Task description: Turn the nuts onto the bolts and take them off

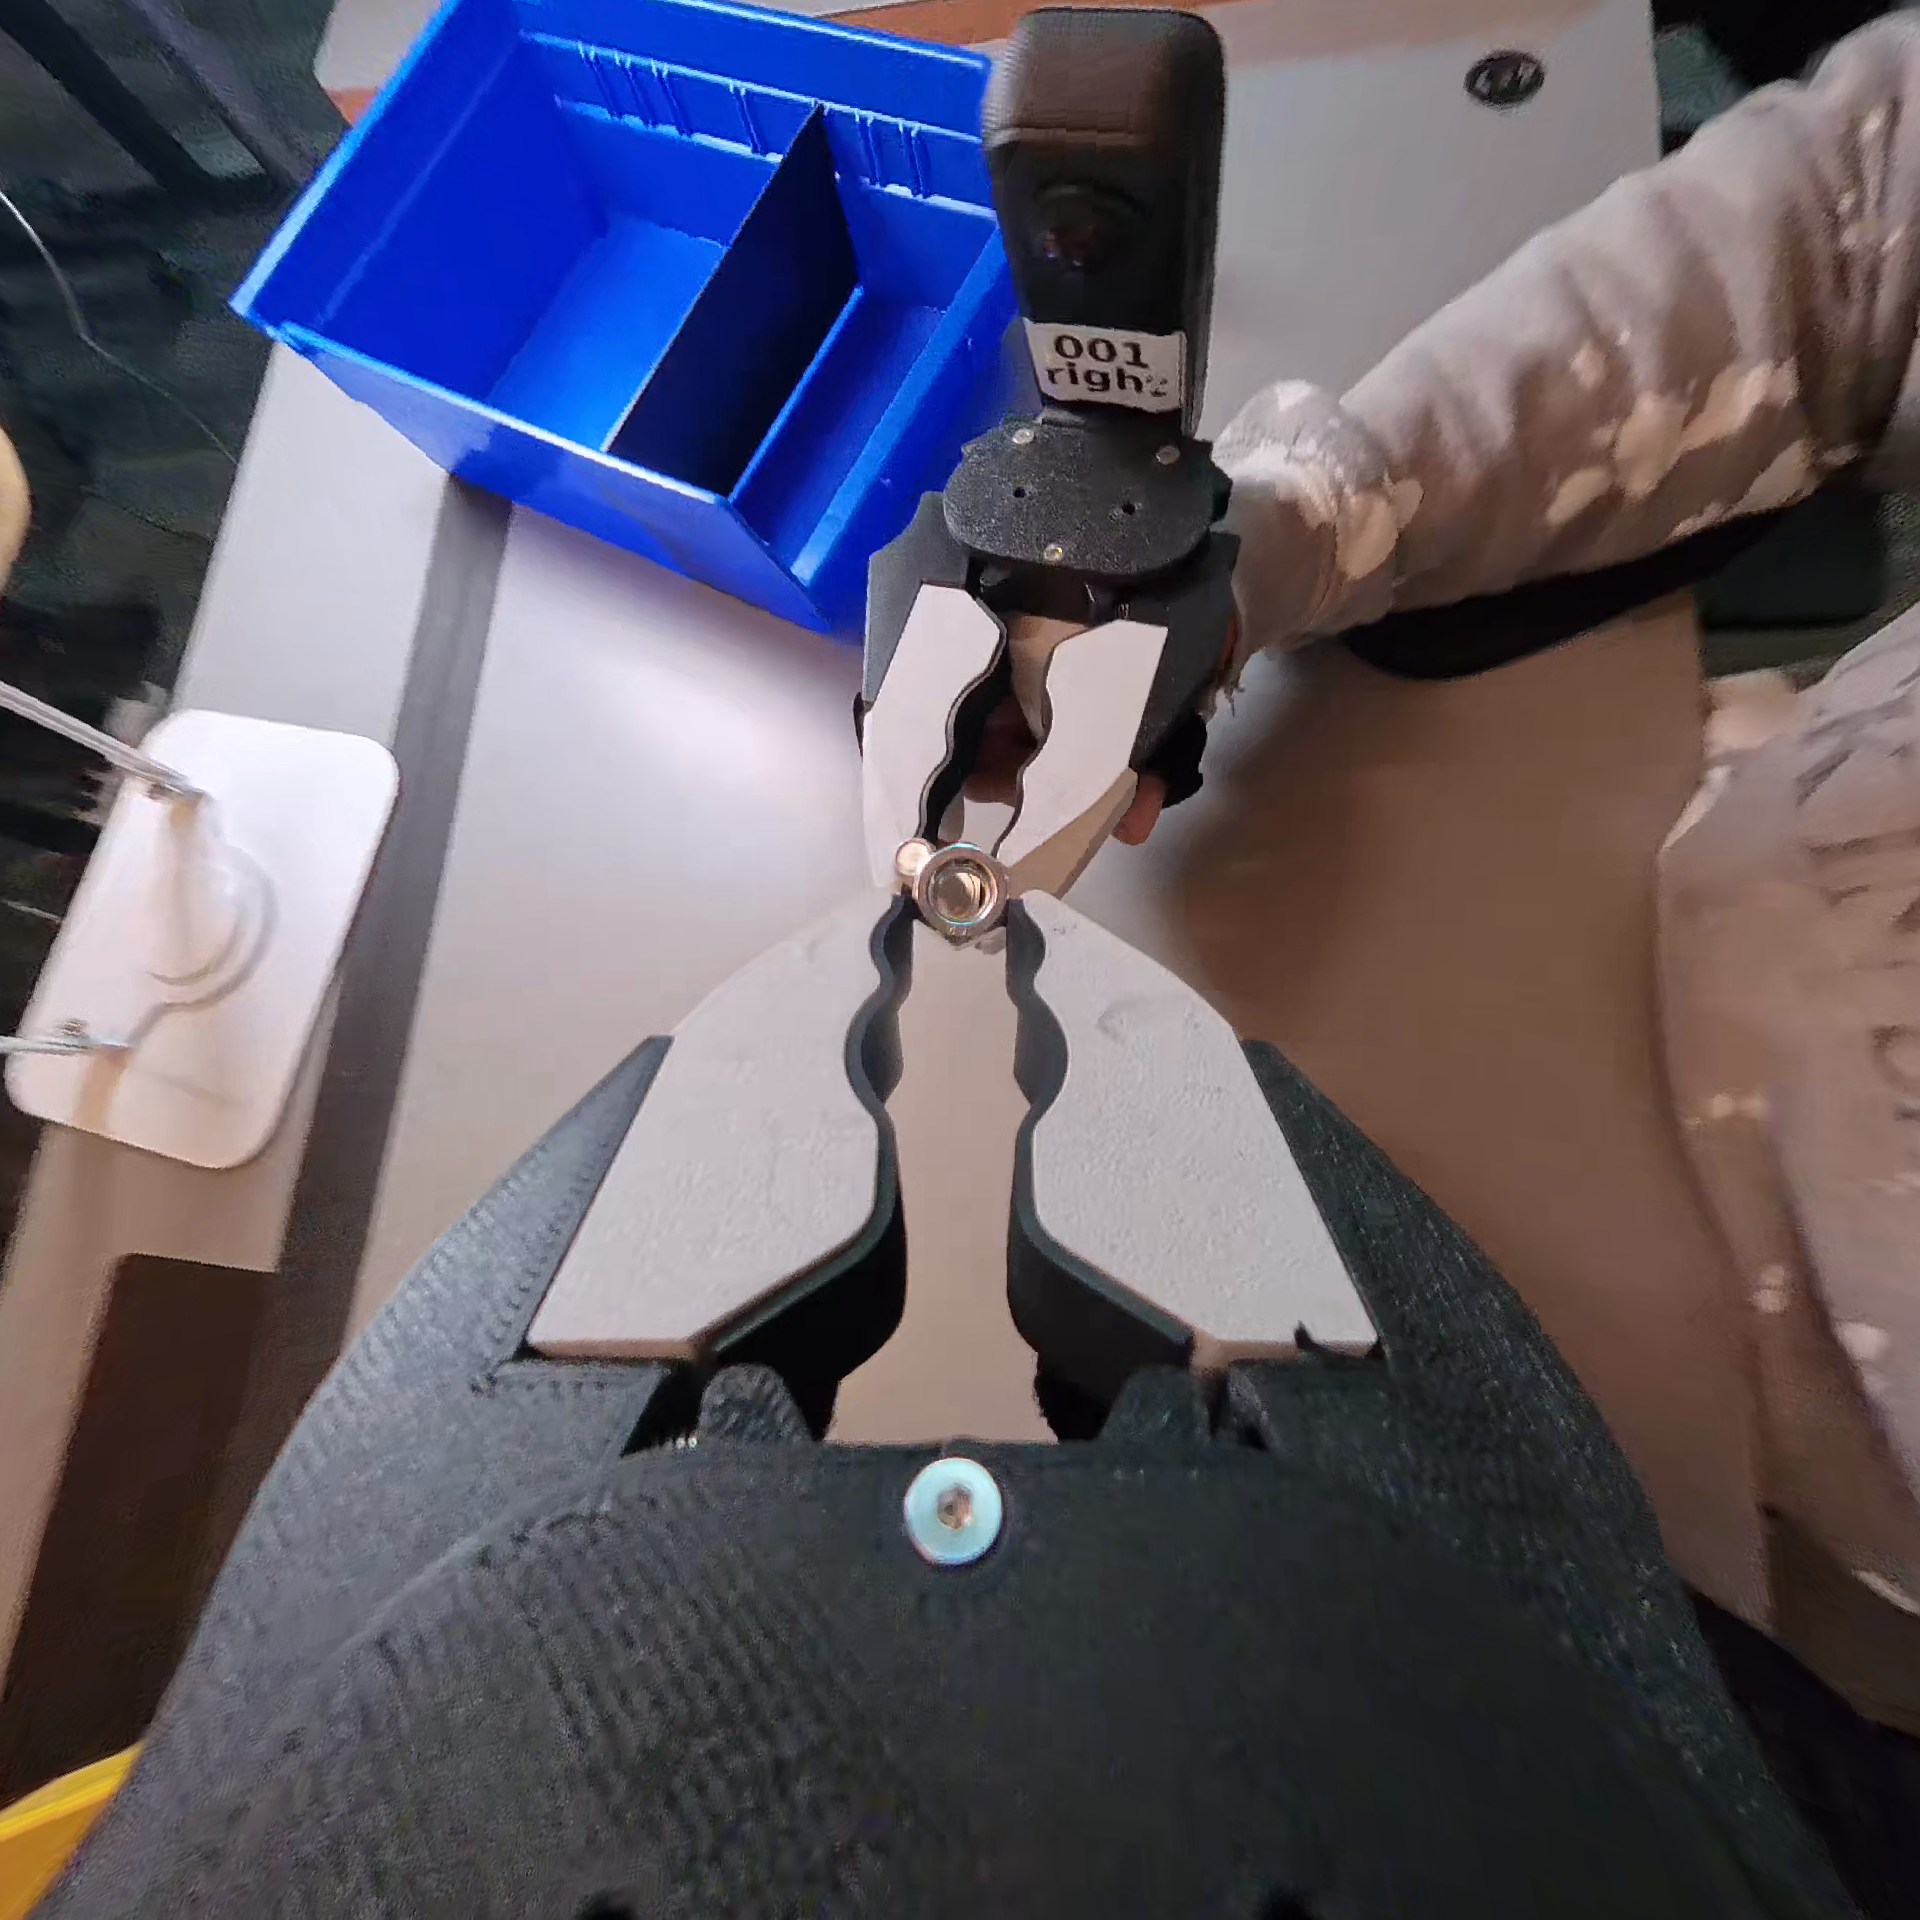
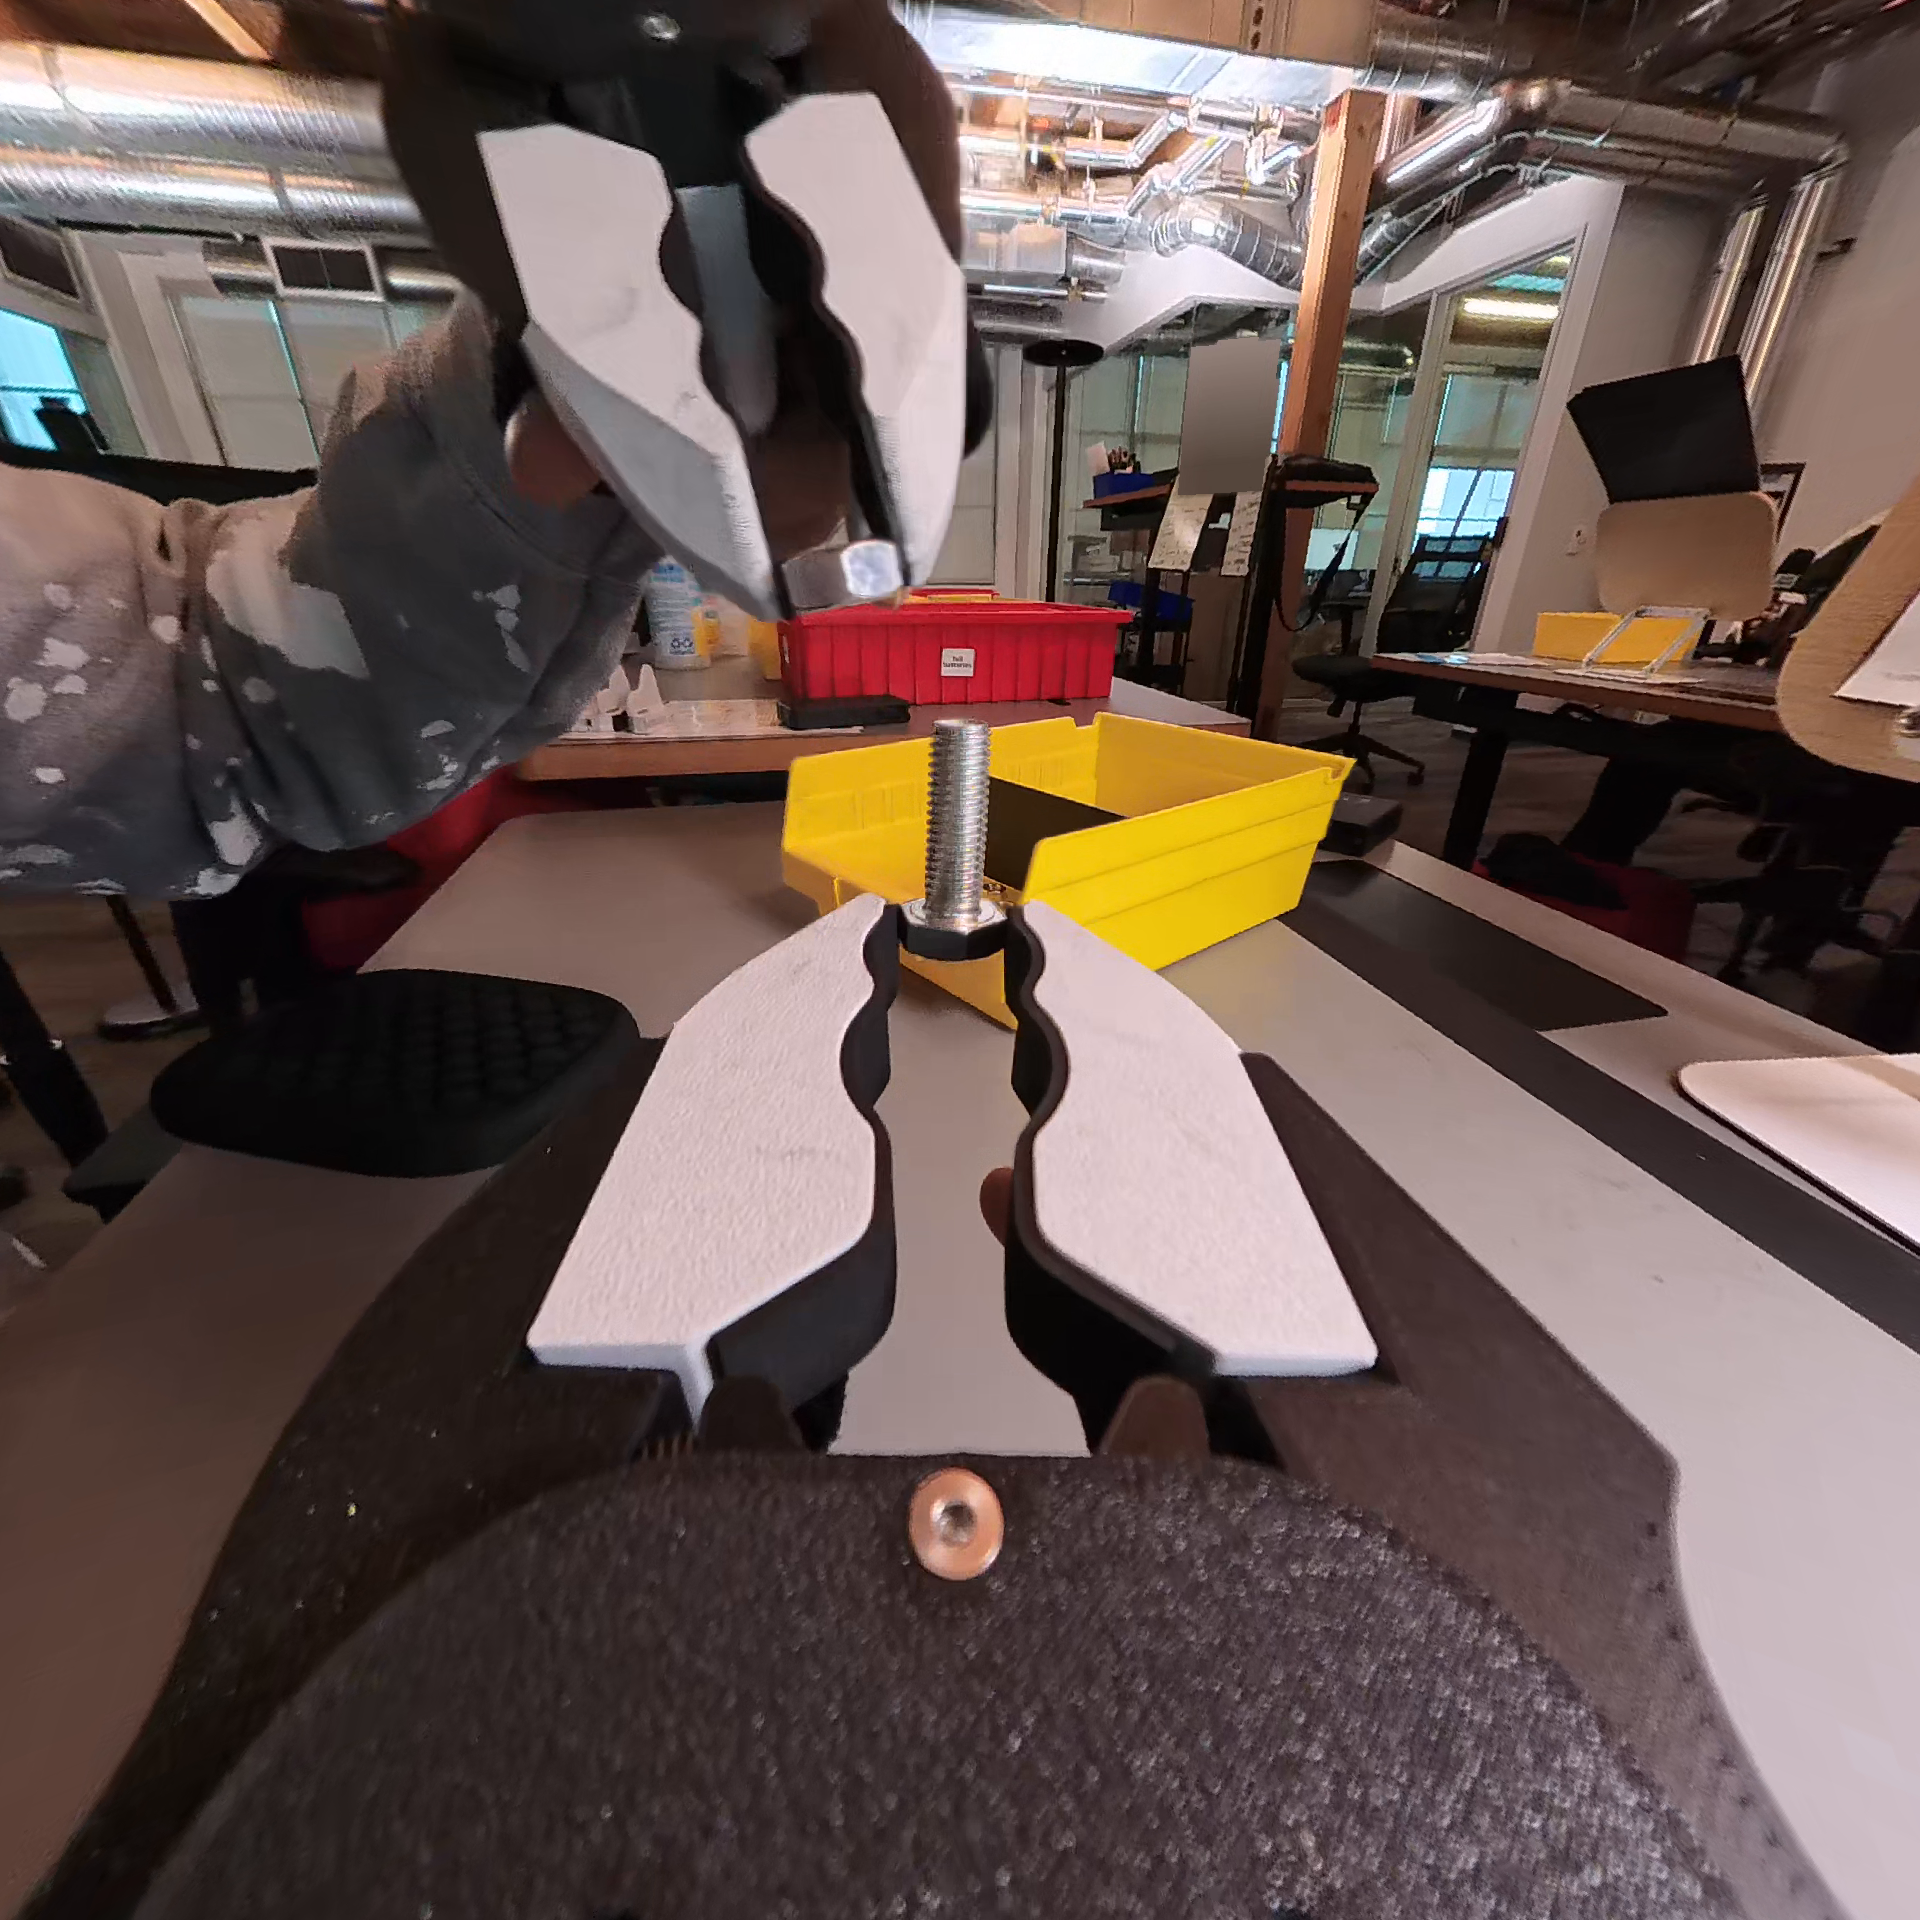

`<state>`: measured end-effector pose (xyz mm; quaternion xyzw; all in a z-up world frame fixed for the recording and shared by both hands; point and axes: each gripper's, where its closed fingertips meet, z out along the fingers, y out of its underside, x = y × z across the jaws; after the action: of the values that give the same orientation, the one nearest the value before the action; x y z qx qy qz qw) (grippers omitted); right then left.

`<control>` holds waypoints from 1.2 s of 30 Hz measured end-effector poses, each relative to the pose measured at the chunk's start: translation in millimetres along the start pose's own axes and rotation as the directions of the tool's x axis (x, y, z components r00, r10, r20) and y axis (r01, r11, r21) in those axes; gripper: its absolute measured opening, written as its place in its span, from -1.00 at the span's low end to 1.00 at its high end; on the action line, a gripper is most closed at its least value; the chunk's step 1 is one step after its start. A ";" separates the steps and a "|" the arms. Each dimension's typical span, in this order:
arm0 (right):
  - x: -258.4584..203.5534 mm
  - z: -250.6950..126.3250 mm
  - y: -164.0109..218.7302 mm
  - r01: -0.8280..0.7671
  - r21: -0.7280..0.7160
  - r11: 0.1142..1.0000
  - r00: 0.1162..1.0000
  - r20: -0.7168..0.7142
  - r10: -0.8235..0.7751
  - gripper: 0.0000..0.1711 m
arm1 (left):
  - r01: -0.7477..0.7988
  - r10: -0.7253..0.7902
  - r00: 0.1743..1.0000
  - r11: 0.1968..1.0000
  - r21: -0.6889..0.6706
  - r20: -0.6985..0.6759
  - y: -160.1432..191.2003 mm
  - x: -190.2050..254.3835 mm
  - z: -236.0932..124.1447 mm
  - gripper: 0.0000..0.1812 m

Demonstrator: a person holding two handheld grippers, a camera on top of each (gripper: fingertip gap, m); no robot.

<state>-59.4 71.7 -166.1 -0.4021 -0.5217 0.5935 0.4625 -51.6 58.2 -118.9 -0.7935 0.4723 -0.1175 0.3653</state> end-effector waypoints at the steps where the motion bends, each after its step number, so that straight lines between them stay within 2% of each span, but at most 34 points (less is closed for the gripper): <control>1: -1.0 0.9 -0.8 -0.001 0.003 1.000 1.000 -0.001 0.001 -0.78 | 0.039 -0.039 0.999 0.999 0.000 -0.028 0.9 -1.3 0.3 -0.80; 7: -4.6 5.6 0.4 0.001 -0.012 1.000 1.000 -0.011 -0.001 -0.78 | 0.143 -0.144 0.985 0.990 -0.020 -0.093 7.4 -8.3 8.1 -0.80; 15: -6.3 8.1 5.0 0.010 -0.035 0.999 1.000 -0.012 -0.011 -0.78 | 0.122 -0.128 0.987 0.990 -0.068 -0.098 11.6 -8.0 18.1 -0.80; 36: -4.2 8.2 5.6 -0.002 -0.042 0.999 1.000 -0.022 0.001 -0.78 | 0.096 -0.103 0.990 0.993 -0.071 -0.095 14.7 -7.0 19.4 -0.80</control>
<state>-67.0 65.4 -170.6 -0.4184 -0.5288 0.5783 0.4592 -54.7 69.0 -141.6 -0.8210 0.4533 -0.1586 0.3086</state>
